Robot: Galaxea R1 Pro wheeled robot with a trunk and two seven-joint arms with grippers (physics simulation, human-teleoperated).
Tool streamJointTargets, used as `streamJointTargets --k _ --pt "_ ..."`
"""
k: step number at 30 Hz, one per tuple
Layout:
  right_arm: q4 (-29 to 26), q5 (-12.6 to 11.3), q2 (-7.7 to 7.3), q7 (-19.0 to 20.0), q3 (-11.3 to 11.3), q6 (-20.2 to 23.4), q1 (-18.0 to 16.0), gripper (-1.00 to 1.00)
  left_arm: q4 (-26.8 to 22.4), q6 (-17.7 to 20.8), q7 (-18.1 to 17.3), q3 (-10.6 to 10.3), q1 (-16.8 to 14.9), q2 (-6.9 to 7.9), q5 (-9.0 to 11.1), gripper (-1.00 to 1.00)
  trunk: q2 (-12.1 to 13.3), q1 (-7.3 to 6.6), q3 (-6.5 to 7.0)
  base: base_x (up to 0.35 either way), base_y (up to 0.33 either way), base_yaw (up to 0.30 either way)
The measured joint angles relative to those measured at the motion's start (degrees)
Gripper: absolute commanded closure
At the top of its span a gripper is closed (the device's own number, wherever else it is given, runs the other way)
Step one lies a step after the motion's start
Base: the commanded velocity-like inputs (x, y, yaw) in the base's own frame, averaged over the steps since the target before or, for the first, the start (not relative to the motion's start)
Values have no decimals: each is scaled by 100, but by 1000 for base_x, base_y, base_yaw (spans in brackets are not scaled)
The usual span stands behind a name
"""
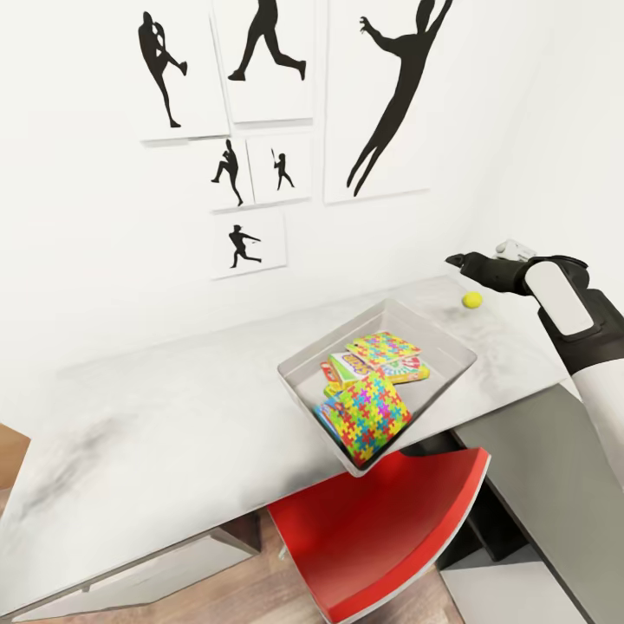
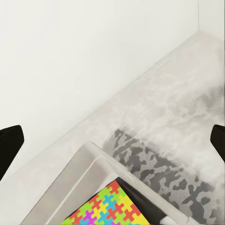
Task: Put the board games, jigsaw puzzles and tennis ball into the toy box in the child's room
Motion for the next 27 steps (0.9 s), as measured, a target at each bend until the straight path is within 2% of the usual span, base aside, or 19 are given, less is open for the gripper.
streamJointTargets --k 1,4,5,7,8,9,10,12,13,14,15,17,18,21,23,24,26,27 --pt "2 -2 0 -1 0 0 -1 -100 0 0 0 3 2 0 -2 -100 0 0 0 45 32 0" --pt "115 0 -2 -43 -4 -2 -75 -100 0 5 0 394 214 1 4 -100 0 0 0 31 22 0" --pt "116 -2 -2 -43 -4 -2 -76 -100 0 5 0 398 216 1 1 -100 0 1 0 23 16 0" --pt "163 -1 -4 -57 -10 -4 -104 -100 0 26 0 677 366 1 5 -100 0 0 0 18 13 0" --pt "164 -2 -4 -57 -10 -4 -104 -100 0 26 0 681 368 1 2 -100 1 1 0 15 10 0" --pt "180 -1 -5 -62 -13 -6 -114 -100 0 46 1 818 443 2 6 -100 0 0 0 15 10 0" --pt "181 -1 -5 -62 -13 -6 -114 -100 0 46 1 823 446 1 3 -100 0 1 0 12 8 0" --pt "201 -2 -6 -69 -19 -10 -128 -100 0 85 1 1095 606 -3 7 -100 0 0 0 9 7 0" --pt "202 -2 -6 -69 -19 -10 -129 -100 0 85 1 1100 608 -3 4 -100 1 1 0 8 5 0" --pt "206 -2 -6 -71 -24 -13 -130 -100 0 100 1 1231 692 -7 7 -100 0 0 0 8 5 0" --pt "206 -2 -6 -72 -24 -12 -130 -100 0 100 1 1235 695 -7 4 -100 1 1 0 6 4 0" --pt "207 -1 -14 -75 -31 -14 -133 -100 1 121 5 1479 881 -21 5 -100 0 0 0 5 3 0" --pt "207 -1 -15 -75 -31 -14 -133 -100 1 122 5 1483 884 -22 4 -100 1 1 0 4 3 0" --pt "206 -1 -34 -79 -38 -13 -134 -100 3 133 14 1683 1073 -41 -11 -100 0 0 0 3 2 0" --pt "206 0 -67 -83 -46 -13 -135 -100 8 141 23 1853 1245 -74 -83 -100 0 0 0 2 1 0" --pt "206 -1 -68 -83 -46 -13 -135 -100 8 141 23 1855 1247 -74 -85 -100 1 1 0 2 1 0" --pt "205 0 -100 -86 -51 -13 -136 -100 11 147 24 2028 1393 -153 -216 -100 0 0 0 1 1 0" --pt "205 -1 -100 -86 -51 -13 -136 -100 11 148 24 2031 1395 -155 -218 -100 1 1 0 1 1 0"
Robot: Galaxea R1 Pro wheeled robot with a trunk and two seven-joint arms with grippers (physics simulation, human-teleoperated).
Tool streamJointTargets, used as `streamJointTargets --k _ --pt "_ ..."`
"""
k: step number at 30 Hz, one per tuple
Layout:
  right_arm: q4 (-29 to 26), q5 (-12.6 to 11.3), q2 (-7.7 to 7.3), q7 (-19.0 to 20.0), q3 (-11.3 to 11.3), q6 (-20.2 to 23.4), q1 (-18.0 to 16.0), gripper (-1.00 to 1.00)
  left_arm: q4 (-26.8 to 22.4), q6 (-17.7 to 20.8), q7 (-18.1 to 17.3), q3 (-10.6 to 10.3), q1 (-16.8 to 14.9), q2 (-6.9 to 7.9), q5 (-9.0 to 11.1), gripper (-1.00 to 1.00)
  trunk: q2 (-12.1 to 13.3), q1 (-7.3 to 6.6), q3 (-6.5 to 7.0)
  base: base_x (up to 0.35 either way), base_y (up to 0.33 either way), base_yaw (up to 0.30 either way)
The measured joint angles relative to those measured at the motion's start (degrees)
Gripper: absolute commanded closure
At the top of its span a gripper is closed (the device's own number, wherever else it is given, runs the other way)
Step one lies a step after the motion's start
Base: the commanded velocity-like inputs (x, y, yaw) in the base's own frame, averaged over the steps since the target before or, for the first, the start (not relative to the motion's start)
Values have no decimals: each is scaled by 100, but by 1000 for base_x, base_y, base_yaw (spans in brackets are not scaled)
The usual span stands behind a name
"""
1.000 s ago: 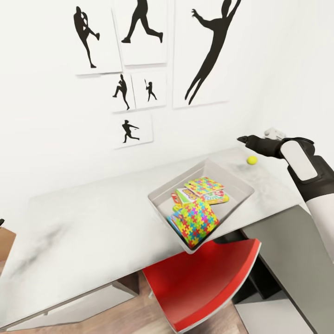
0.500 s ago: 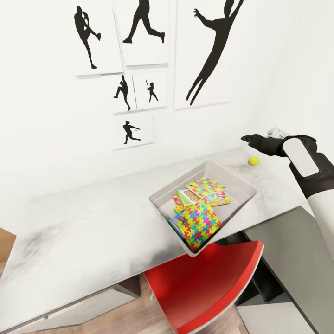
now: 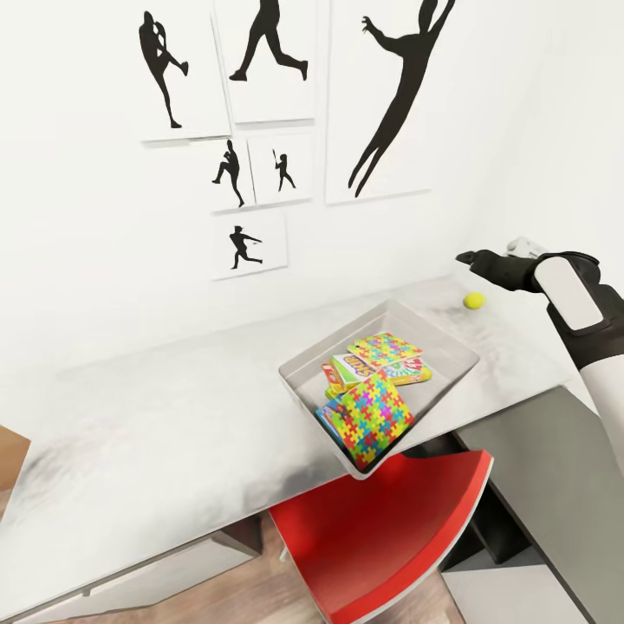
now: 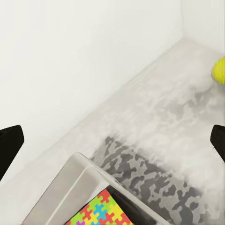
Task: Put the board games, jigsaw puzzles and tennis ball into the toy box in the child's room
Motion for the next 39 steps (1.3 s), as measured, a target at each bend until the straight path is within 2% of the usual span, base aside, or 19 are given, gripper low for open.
streamJointTargets --k 5,7,10,11,14,15,17,18,21,22,24,25,27,31,34,35,37,38,39 --pt "0 0 -36 -2 -4 -3 1 -100 3 7 -1 327 162 -228 -274 -100 0 0 0 0 0 0" --pt "0 0 -50 -2 -6 -3 3 -100 4 11 -1 534 230 -409 -507 -100 -1 -1 0 0 0 0" --pt "-2 0 -62 -1 -10 -5 2 -100 4 15 -1 699 287 -617 -779 -100 -1 -1 0 0 0 0" --pt "-2 0 -62 -1 -10 -5 2 -100 4 17 -1 702 288 -621 -779 -100 0 0 0 0 0 0" --pt "-6 1 -99 0 -14 -2 0 -100 8 16 0 907 374 -958 -1227 -100 -1 0 0 0 0 0" --pt "-6 0 -100 0 -14 -3 0 -100 8 18 0 909 375 -962 -1226 -100 0 0 0 0 0 0" --pt "-12 -4 -144 1 -16 -1 3 -100 11 15 -3 1058 422 -1182 -1557 -100 -1 -1 0 0 0 0" --pt "-12 -6 -145 1 -15 -1 3 -100 10 17 -3 1061 423 -1186 -1557 -100 0 0 0 0 0 0" --pt "-24 -11 -214 14 -15 0 10 -100 13 14 -9 1346 466 -1507 -2072 -100 -1 0 0 0 0 0" --pt "-24 -12 -214 14 -15 -1 10 -100 13 16 -9 1350 466 -1510 -2073 -100 0 0 0 0 0 0" --pt "-28 -13 -239 18 -13 0 17 -100 14 15 -11 1586 483 -1708 -2408 -100 -1 0 0 0 0 0" --pt "-28 -14 -240 18 -13 0 18 -100 13 17 -11 1590 483 -1712 -2409 -100 0 0 0 0 0 0" --pt "-31 -15 -254 27 -8 0 25 -100 14 17 -12 1852 494 -1899 -2698 -100 -1 0 0 0 0 0" --pt "-33 -16 -262 33 -2 0 32 -100 12 22 -12 2094 504 -2076 -2945 -100 0 0 0 0 0 0" --pt "-34 -15 -269 48 3 0 40 -100 14 23 -7 2315 512 -2317 -3387 -100 0 0 0 0 0 0" --pt "-34 -15 -269 48 3 0 40 -100 14 25 -7 2317 512 -2319 -3386 -100 0 0 0 0 0 0" --pt "-35 -10 -272 57 5 3 44 -100 20 23 -5 2404 516 -2461 -3781 -100 0 0 0 0 0 0" --pt "-35 -10 -272 57 5 3 44 -100 20 26 -5 2406 516 -2463 -3781 -100 0 0 0 0 0 0" --pt "-35 -11 -273 60 6 4 46 -100 22 24 -4 2438 517 -2529 -4002 -100 0 0 0 0 0 0"
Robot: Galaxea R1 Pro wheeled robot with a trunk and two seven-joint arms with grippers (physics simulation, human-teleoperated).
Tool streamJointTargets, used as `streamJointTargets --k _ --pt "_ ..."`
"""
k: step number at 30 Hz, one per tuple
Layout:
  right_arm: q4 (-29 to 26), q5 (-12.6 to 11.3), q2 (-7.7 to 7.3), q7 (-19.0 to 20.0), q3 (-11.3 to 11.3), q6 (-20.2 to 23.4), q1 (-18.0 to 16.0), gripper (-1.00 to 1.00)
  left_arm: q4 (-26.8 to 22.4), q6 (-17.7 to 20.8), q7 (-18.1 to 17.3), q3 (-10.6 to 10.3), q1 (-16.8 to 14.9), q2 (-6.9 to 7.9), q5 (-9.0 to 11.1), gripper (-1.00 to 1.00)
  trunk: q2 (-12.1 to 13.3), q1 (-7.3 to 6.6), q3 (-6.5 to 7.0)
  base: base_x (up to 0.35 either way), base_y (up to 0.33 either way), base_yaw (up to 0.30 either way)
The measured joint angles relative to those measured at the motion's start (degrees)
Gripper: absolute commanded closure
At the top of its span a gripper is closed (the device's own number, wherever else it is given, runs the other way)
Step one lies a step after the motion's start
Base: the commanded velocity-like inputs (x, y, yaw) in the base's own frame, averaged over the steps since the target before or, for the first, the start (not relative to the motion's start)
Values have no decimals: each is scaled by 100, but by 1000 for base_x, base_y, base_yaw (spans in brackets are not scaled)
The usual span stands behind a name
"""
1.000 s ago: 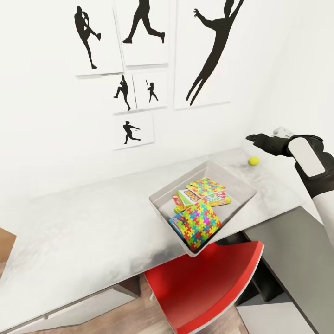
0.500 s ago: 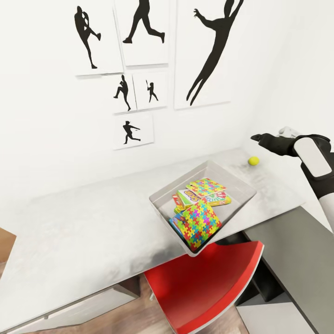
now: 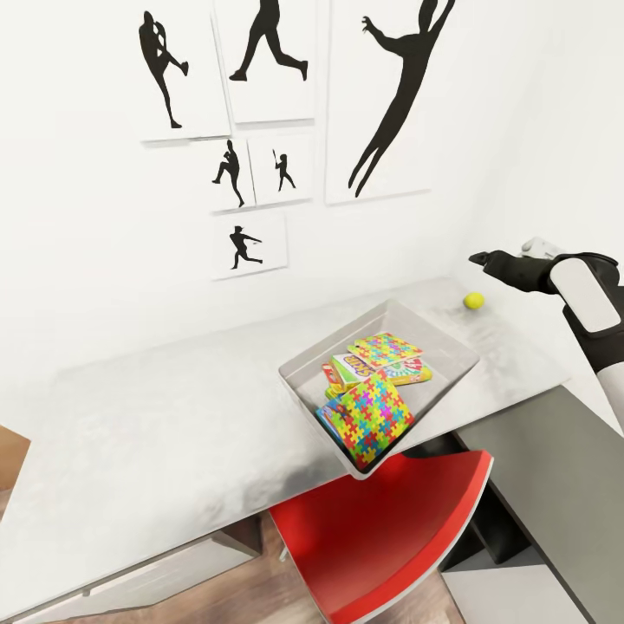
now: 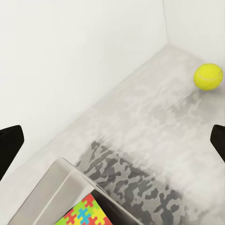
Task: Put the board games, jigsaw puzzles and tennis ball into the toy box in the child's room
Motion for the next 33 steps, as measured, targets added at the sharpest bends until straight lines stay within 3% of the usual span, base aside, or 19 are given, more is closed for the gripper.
streamJointTargets --k 1,3,4,7,8,10,11,16,17,19,20,22,23,25,26,28,29,32,33 --pt "0 0 0 0 0 0 0 -100 0 2 0 1 0 -2 -1 -100 0 0 0 0 0 0" --pt "0 -2 -1 5 1 5 2 -100 6 -3 2 50 2 -126 -465 -100 0 0 0 0 0 0" --pt "0 -2 -1 5 1 5 2 -100 6 -1 1 51 2 -128 -467 -100 0 0 0 0 0 0" --pt "-1 2 -2 8 2 8 4 -100 24 -6 5 83 3 -237 -911 -100 0 0 0 0 0 0" --pt "-1 3 -2 8 2 8 4 -100 24 -4 5 84 3 -238 -912 -100 0 0 0 0 0 0" --pt "-1 3 0 5 2 16 3 -100 59 -10 7 111 4 -333 -1311 -100 0 0 0 0 0 0" --pt "-1 3 0 5 2 17 3 -100 59 -8 7 112 4 -334 -1311 -100 0 0 0 0 0 0" --pt "2 8 3 -24 6 26 3 -100 122 -17 16 322 7 -499 -2009 -100 0 0 0 0 0 0" --pt "3 8 3 -25 6 26 3 -100 123 -15 16 325 7 -500 -2008 -100 0 0 0 0 0 0" --pt "17 9 11 -33 9 23 4 -100 153 -21 10 484 10 -562 -2378 -100 0 0 0 0 0 0" --pt "17 9 11 -33 9 23 4 -100 154 -18 10 487 9 -563 -2377 -100 0 0 0 0 0 0" --pt "39 12 32 -45 13 20 3 -100 213 -27 9 604 13 -627 -2763 -100 0 0 0 0 0 0" --pt "39 13 33 -45 13 20 3 -100 214 -25 9 605 13 -628 -2762 -100 0 0 0 0 0 0" --pt "74 15 50 -62 23 23 1 -100 318 -46 10 677 16 -684 -3154 -100 0 0 0 0 0 0" --pt "75 15 50 -62 23 23 1 -100 320 -43 9 678 16 -685 -3153 -100 0 0 0 0 0 0" --pt "152 14 67 -97 28 34 -8 -100 483 -81 -7 715 16 -734 -3578 -100 0 0 0 0 0 0" --pt "154 14 67 -98 28 34 -9 -100 486 -79 -7 716 16 -734 -3576 -100 0 0 0 0 0 0" --pt "434 2 107 -169 35 51 -43 -100 853 -139 3 744 15 -763 -4208 -100 1 0 0 0 0 0" --pt "437 1 108 -169 35 50 -44 -100 858 -137 2 745 15 -763 -4207 -100 1 0 0 0 0 0"
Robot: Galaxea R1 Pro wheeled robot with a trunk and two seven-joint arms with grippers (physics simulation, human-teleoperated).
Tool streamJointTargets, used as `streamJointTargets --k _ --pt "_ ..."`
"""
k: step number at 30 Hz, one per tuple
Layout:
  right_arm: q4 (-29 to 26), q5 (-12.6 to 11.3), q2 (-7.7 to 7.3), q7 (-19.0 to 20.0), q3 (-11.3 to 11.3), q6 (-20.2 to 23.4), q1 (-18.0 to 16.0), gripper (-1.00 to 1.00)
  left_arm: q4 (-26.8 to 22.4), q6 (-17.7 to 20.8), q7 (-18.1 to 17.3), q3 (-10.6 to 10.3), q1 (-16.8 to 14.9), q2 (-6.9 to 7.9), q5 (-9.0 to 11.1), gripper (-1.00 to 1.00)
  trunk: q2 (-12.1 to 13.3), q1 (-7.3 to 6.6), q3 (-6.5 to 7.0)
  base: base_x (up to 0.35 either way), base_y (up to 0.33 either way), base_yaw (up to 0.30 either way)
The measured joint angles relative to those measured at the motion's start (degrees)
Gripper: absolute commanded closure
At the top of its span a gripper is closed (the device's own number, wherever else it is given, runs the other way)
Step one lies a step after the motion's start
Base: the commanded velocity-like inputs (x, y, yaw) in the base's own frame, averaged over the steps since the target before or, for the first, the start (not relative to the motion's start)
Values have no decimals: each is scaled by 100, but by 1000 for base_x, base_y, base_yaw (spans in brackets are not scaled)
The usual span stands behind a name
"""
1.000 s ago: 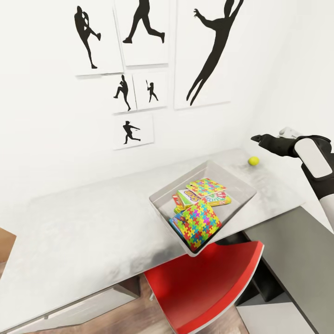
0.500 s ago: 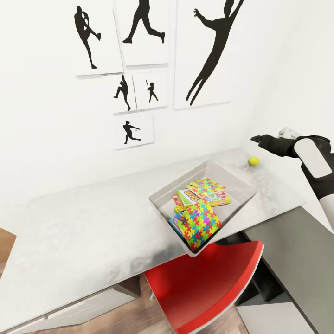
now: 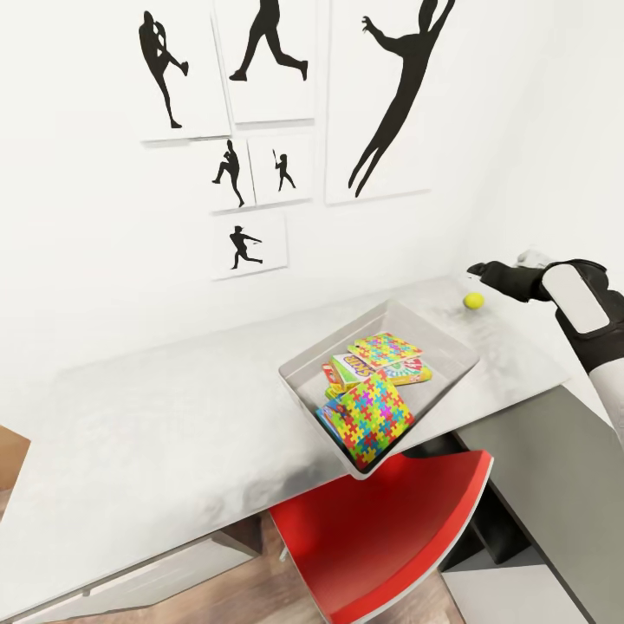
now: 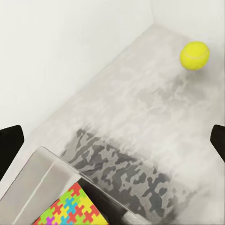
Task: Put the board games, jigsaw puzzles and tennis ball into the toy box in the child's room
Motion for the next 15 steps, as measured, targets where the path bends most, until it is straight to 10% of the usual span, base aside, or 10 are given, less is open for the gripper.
streamJointTargets --k 9,15 --pt "521 3 365 -72 -4 13 -51 -100 924 -405 53 -23 -32 -15 -1241 -100 0 0 0 0 0 0" --pt "607 3 444 -78 -9 15 -58 -100 1336 -705 56 -93 -56 -3 -1672 -100 0 0 0 0 0 0"
